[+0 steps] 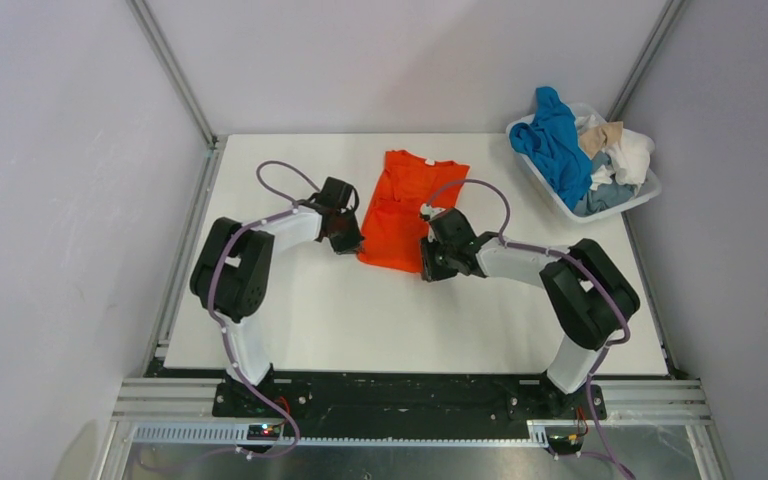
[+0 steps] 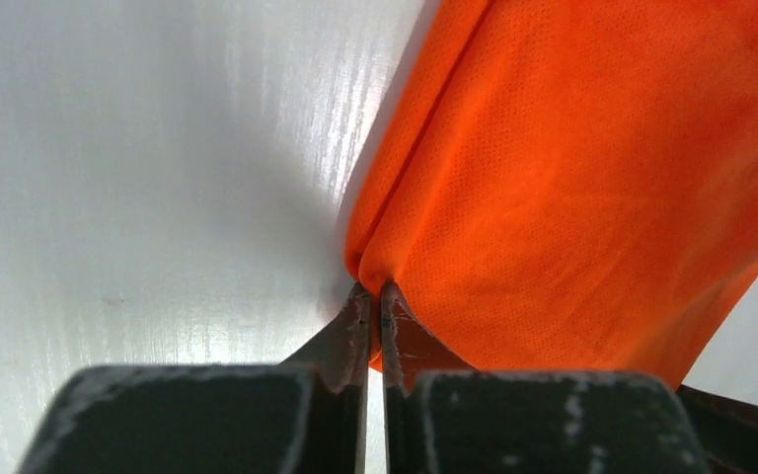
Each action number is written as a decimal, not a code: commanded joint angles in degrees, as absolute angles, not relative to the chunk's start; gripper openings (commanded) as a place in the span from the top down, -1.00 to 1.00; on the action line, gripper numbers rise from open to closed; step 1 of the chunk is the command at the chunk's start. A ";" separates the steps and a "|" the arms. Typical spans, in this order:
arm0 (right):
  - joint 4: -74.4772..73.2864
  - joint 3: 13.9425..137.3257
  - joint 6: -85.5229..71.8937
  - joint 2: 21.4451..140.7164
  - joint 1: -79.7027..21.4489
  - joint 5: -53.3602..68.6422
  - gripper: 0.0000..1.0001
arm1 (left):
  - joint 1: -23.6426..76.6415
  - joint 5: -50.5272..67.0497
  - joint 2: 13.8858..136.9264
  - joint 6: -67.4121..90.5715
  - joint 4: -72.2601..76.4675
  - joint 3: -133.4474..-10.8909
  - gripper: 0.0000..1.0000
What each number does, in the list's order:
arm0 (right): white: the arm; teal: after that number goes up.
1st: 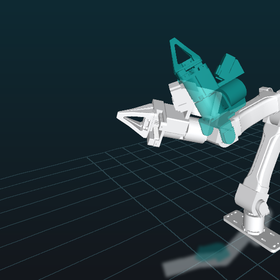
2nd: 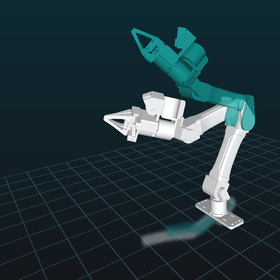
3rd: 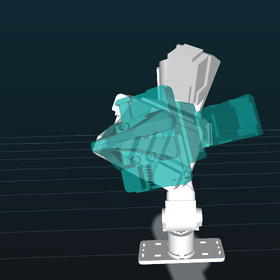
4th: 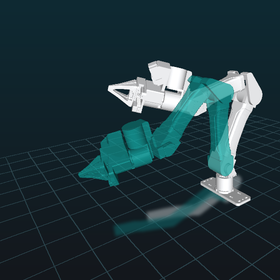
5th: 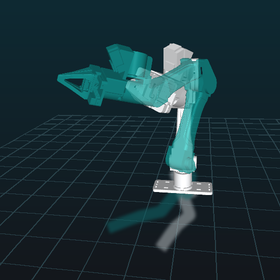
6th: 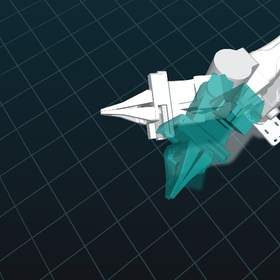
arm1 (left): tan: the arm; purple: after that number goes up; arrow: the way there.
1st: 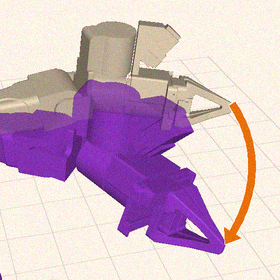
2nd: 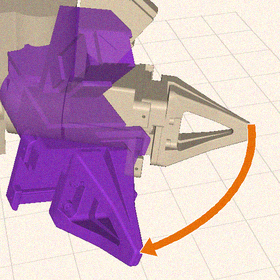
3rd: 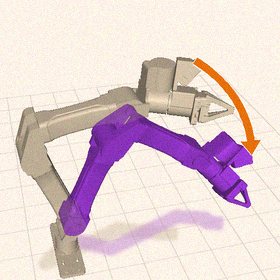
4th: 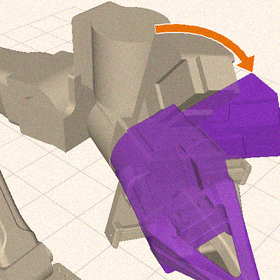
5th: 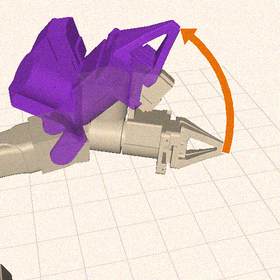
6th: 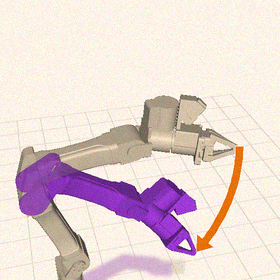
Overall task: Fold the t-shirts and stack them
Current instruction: Grab one side of the 2/3 rectangular tshirt with both arms, then fold the long partially folded tshirt into a neat square, then smooth out wrinkles on the folded tshirt
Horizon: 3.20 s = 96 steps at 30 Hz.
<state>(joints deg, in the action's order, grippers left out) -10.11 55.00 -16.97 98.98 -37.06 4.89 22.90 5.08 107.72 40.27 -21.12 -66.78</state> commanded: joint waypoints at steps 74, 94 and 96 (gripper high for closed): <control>-8.42 36.13 -37.38 80.58 -11.60 37.32 -0.40 | 30.15 8.97 114.51 37.12 -23.49 -90.10 -0.81; -1.51 54.48 -40.28 85.89 -30.15 29.94 -0.99 | 29.07 3.41 83.70 39.35 -19.42 -60.48 -0.99; -1.40 58.82 -39.24 91.34 -30.67 29.06 -0.99 | 27.12 2.05 79.50 40.36 -18.24 -55.52 -0.99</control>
<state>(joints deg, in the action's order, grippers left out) -6.26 51.31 -38.83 82.56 -30.06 30.85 30.70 4.71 86.54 37.50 -19.81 -62.08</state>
